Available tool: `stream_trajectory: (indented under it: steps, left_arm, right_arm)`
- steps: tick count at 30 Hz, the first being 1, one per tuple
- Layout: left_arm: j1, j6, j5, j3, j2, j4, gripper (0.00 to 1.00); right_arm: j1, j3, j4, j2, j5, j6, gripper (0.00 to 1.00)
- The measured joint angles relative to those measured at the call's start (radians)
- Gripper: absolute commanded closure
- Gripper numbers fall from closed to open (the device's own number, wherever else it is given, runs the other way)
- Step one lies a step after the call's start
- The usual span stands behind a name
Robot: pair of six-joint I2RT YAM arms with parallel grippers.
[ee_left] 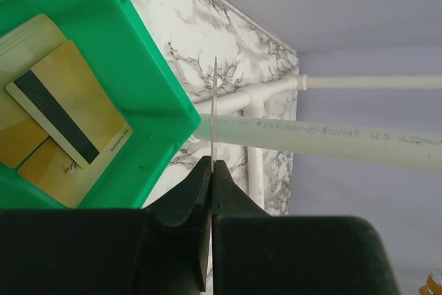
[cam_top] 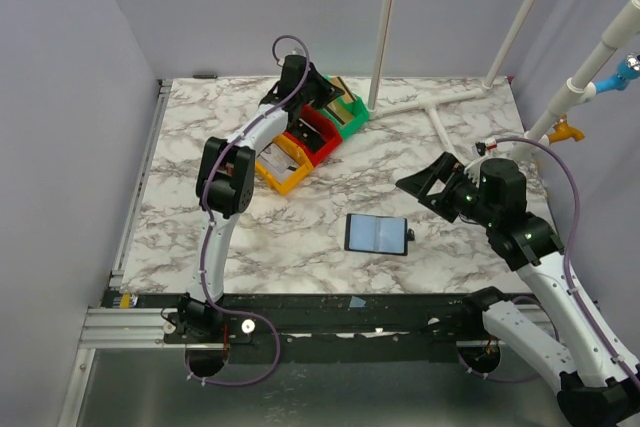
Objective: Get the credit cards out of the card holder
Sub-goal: Place the credit card in the storage box.
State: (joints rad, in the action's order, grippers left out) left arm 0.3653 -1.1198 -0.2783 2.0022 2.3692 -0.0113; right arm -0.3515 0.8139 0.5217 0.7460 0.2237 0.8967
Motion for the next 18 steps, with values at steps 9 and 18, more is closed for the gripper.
stream_trajectory:
  steps: [9,18]
  left_arm:
    - [-0.008,-0.033,0.016,0.024,0.046,-0.015,0.85]
    - [-0.026,-0.059,0.002,0.05,0.081,-0.019,0.4]
  right_arm:
    - [0.0,0.0,0.0,-0.001,0.0,0.0,0.0]
    - [0.0,0.0,0.0,-0.001,0.0,0.0,0.0]
